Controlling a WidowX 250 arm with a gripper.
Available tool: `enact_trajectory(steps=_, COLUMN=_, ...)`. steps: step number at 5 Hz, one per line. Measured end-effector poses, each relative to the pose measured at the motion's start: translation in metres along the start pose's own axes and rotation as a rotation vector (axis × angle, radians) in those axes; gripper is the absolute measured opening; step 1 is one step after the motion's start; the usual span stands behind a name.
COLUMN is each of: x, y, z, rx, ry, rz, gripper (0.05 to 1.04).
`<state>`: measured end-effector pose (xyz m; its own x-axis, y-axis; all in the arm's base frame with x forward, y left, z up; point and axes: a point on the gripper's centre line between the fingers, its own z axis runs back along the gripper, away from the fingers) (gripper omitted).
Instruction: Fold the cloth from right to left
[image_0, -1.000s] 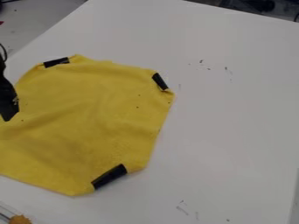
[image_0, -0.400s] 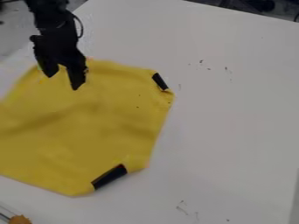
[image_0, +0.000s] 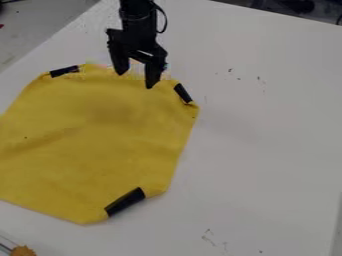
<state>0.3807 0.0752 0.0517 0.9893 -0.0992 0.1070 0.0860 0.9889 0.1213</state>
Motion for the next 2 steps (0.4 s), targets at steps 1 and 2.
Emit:
enact_trajectory(steps=1, x=0.022, y=-0.02, z=0.005, rx=0.012, ry=-0.003, rz=0.086, gripper=1.001)
enact_trajectory(steps=2, x=0.032, y=-0.033, z=0.004, rx=-0.002, ry=-0.049, rz=0.141, gripper=1.001)
